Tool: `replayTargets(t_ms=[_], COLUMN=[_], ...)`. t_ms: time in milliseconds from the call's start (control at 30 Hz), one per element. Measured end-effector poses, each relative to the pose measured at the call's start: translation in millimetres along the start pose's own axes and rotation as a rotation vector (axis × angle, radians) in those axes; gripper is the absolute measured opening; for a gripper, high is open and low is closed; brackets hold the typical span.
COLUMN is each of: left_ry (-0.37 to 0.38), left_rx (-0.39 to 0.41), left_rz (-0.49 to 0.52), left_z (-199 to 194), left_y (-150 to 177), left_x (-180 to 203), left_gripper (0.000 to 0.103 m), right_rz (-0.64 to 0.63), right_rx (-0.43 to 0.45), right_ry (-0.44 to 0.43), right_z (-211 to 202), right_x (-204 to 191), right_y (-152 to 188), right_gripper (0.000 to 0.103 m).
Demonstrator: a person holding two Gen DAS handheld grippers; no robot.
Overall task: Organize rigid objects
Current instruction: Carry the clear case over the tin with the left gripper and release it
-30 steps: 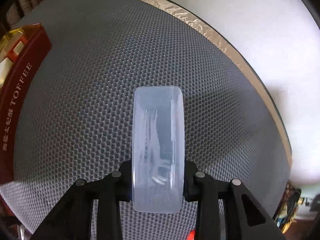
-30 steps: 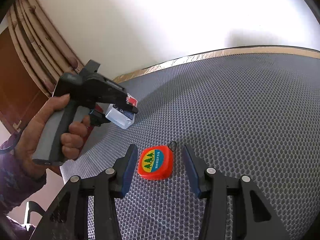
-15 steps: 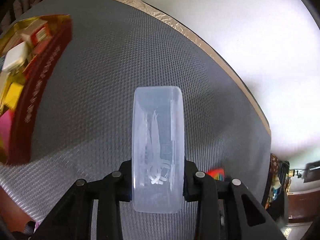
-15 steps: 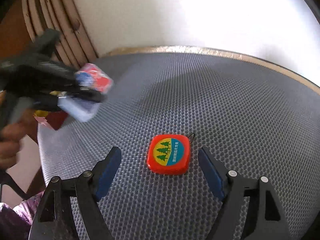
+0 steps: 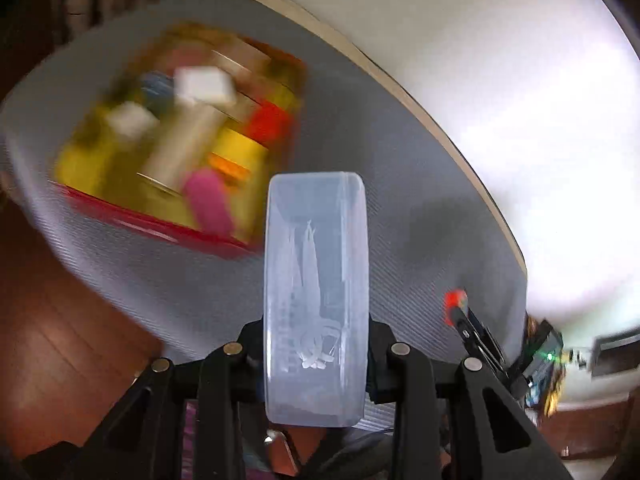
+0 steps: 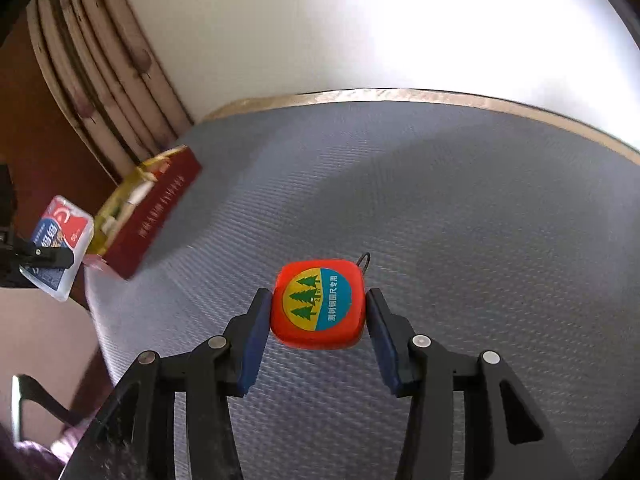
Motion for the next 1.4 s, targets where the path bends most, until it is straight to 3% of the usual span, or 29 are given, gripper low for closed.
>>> replayTargets(t_ms=[167, 333, 567, 833, 967, 1067, 1200, 1300, 1400], left_ry=[-0.107, -0.176, -0.197, -0.188, -0.195, -0.236, -0.238, -0.267, -0.309], left_rx=[0.112, 0.120, 0.117, 0.106, 0.079, 0.129, 0.195, 0.266, 0.317], left_rz=[-0.022, 0.063, 0.169, 0.177, 0.170, 0.169, 0.156, 0.170, 0.203], left_z=[-34, -23, 13, 33, 37, 24, 3, -19, -41], left_y=[-40, -72, -101, -120, -122, -121, -114, -98, -69], left_x=[-52, -72, -59, -71, -73, -77, -81, -83, -87], left_gripper=[0.034, 0.034, 0.034, 0.034, 0.036, 0.045, 0.045, 0.047, 0.056], right_rz=[0.036, 0.039, 0.048, 0.038, 0.039, 0.039, 0.039, 0.036, 0.034], right_rx=[-0.011, -0.027, -0.037, -0.041, -0.041, -0.040, -0.040, -0.041, -0.043], right_ry=[-0.029, 0.001, 0.020, 0.031, 0.033, 0.034, 0.036, 0.041, 0.041], right_z=[36, 48, 52, 61, 63, 63, 64, 65, 67], right_x=[-12, -16, -14, -21, -21, -22, -23, -24, -24], right_y=[-1, 3, 5, 2, 3, 2, 3, 3, 3], right_gripper=[0.044, 0.044, 0.045, 0.045, 0.045, 0.045, 0.045, 0.045, 0.045])
Point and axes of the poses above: each gripper's, at about its wrist camera, not at the fingertips, and z roughly the way its jaws point, x to its right, y to its underside, the point moved 1 cm from there along z, roughly the way its jaws point, and after that the axes turned 6 degrees about -z, right-handed, at the moved point
